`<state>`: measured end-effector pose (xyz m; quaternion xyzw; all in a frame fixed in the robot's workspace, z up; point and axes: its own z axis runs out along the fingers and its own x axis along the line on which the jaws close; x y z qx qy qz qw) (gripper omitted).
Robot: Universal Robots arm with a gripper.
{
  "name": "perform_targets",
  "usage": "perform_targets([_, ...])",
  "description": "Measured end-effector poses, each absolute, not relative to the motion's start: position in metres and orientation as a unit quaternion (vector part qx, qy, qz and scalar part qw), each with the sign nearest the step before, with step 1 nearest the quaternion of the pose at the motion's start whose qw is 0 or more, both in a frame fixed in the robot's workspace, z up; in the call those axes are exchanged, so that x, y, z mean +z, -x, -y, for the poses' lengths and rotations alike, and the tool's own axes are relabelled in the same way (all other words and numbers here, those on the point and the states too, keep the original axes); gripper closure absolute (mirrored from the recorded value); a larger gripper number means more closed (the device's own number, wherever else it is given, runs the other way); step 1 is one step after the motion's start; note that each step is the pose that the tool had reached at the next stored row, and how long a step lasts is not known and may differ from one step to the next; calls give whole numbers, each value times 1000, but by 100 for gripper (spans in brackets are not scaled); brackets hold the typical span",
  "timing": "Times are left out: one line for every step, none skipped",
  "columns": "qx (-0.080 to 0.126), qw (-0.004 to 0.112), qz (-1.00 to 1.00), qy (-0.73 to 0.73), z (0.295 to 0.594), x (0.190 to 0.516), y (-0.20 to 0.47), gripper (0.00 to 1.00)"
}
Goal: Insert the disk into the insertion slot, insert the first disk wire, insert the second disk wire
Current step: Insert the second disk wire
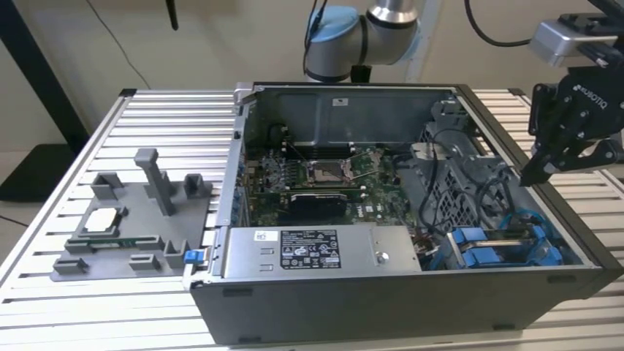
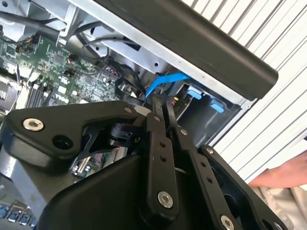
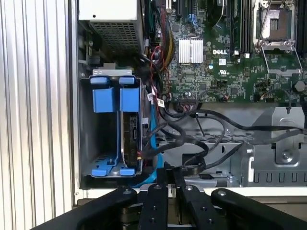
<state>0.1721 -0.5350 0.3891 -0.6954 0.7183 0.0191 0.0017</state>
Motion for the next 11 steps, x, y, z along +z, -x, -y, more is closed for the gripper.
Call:
perform_targets([20, 2, -718, 695, 536, 389, -169, 100])
perform_targets([20, 3, -718, 695, 538, 389, -167, 100])
perform_targets([20, 3, -718, 695, 539, 389, -164, 100])
perform_targets([21, 3, -718, 695, 540, 389, -161, 100])
perform_targets([21, 3, -718, 695, 541, 389, -158, 100])
perform_targets([21, 4, -718, 695, 542, 389, -155, 100])
perform_targets([21, 4, -718, 695, 544, 389, -152, 100])
perform_targets([22, 4, -718, 695, 545, 389, -150, 100])
perform_targets([22, 4, -718, 695, 546, 389, -147, 100])
perform_targets([22, 5, -718, 695, 548, 389, -145, 100])
perform_targets([22, 5, -718, 695, 550, 389, -143, 100])
